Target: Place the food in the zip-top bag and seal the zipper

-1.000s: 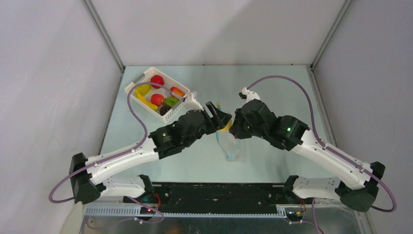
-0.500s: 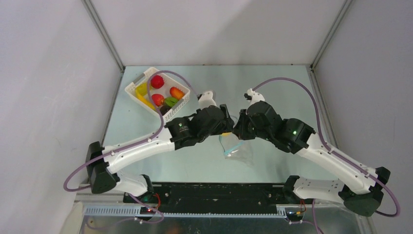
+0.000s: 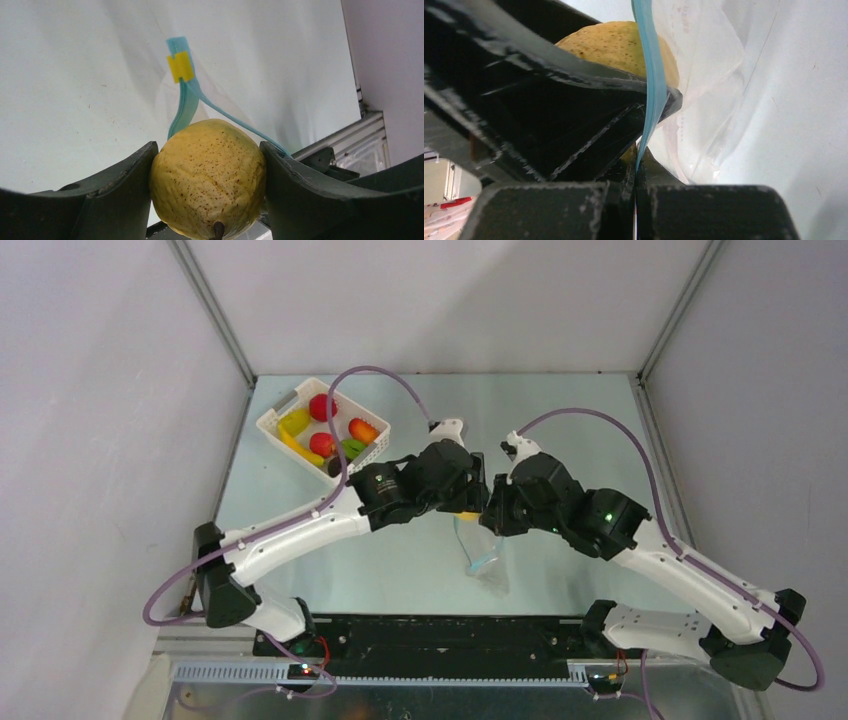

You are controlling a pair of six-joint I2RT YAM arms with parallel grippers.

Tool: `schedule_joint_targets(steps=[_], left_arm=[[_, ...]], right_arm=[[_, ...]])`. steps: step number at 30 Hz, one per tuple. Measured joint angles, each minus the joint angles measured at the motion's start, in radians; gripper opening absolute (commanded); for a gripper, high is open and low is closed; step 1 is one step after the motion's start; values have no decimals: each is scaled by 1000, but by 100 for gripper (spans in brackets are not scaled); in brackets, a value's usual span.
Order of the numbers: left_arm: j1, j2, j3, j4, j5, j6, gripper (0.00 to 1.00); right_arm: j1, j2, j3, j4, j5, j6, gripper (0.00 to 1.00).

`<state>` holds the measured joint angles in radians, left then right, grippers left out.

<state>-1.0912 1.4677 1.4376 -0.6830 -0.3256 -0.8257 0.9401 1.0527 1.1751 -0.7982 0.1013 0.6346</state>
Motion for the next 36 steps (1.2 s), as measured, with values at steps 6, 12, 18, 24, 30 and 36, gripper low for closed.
schedule_joint_targets(steps=[6,12,18,24,30,36], left_arm=[[10,50,23,7,103,123,33],[2,117,23,-67,137,190,30],[-37,156,23,-178,137,223,29],[-47,154,20,-215,140,236,29],[-43,112,-42,-154,164,224,32],[-39,99,-55,-165,146,214,29]], right_arm=[[-13,-50,-9,-33,-35,-34,0],[-39,-72,-10,-39,-49,-61,0],[-54,-79,-11,-41,-12,-72,1],[-61,-85,-13,-31,-3,-75,2],[-66,-109,-35,5,-31,-85,2],[-74,-224,-127,158,-78,-111,5]])
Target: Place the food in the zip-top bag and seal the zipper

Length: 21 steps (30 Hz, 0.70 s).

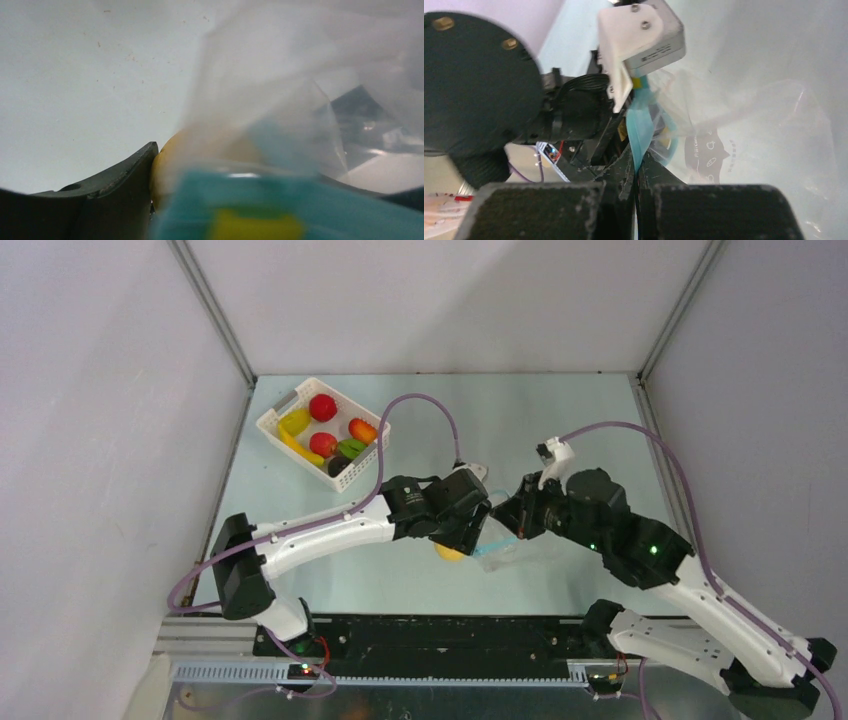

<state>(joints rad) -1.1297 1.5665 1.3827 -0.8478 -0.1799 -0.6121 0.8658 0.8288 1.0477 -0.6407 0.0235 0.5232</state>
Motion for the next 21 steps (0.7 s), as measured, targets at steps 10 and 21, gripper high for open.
schedule_joint_targets(steps=[10,21], left_arm=[[0,-3,-30,-79,-76,-5,28],[18,-18,-57,-137,-121,-18,26]], right_arm=[[-35,-140,-108,89,-54,-97,0],[-46,-53,-108,-23,29,-137,0]])
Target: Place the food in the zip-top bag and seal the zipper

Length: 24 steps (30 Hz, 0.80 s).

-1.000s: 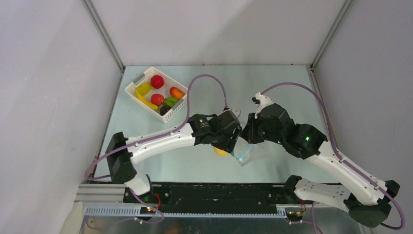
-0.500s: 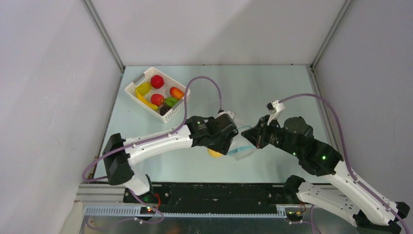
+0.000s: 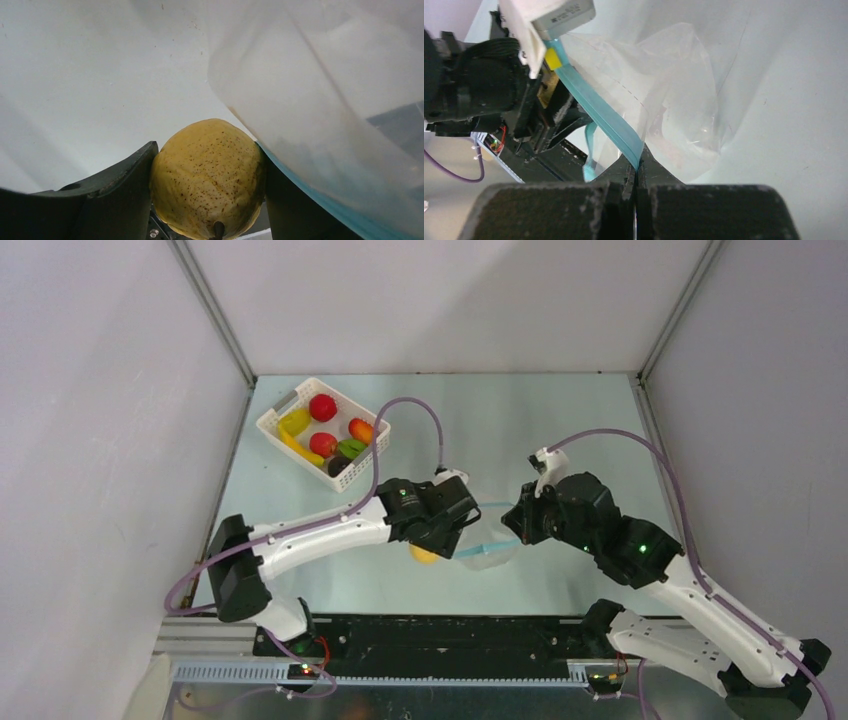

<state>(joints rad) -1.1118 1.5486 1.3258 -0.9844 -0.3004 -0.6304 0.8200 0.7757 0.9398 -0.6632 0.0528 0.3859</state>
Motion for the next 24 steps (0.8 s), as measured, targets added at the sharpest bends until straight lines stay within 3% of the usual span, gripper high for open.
schedule_joint_targets(steps=[7,18,24], left_arm=[[10,-94,24,18,52,1,34],[26,-336,71,269,102,-59,33],[26,-437,-167,579,116,-159,29]], right_arm=[[40,53,0,21,-8,-2,0],[69,68,0,80,-29,33,0],[61,63,0,91,0,128,0]])
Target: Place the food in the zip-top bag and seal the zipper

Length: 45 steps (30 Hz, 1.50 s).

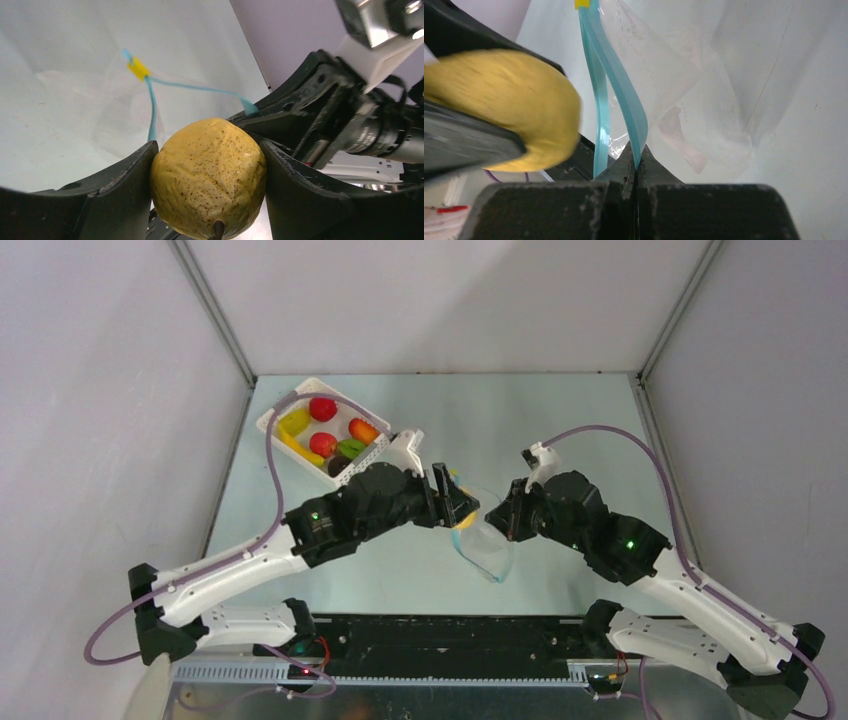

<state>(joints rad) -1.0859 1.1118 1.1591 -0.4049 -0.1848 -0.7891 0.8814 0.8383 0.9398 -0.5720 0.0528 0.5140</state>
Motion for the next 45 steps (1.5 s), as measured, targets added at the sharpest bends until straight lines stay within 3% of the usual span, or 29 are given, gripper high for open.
schedule_joint_targets(steps=[8,14,20,32,34,40,41,45], left_arm=[[-23,-19,-242,297,5,-93,28],[-38,-26,-312,448,-1,-150,28],[-64,-15,-283,441,-48,-152,43],[-112,32,-280,335,-119,-142,45],[-114,46,-280,327,-120,-142,53],[-119,68,-278,286,-128,-132,94],[-120,68,-278,279,-129,-129,98],[-122,66,-278,267,-138,-125,100]], right_arm=[[-35,-13,0,14,18,202,0],[-43,-11,0,16,22,289,0],[-45,-10,-10,21,11,336,0],[-85,-60,-18,112,-60,406,0],[-85,-60,-18,131,-73,414,0],[-85,-58,-18,137,-96,430,0],[-85,-58,-18,137,-96,431,0],[-85,-59,-18,135,-96,433,0]])
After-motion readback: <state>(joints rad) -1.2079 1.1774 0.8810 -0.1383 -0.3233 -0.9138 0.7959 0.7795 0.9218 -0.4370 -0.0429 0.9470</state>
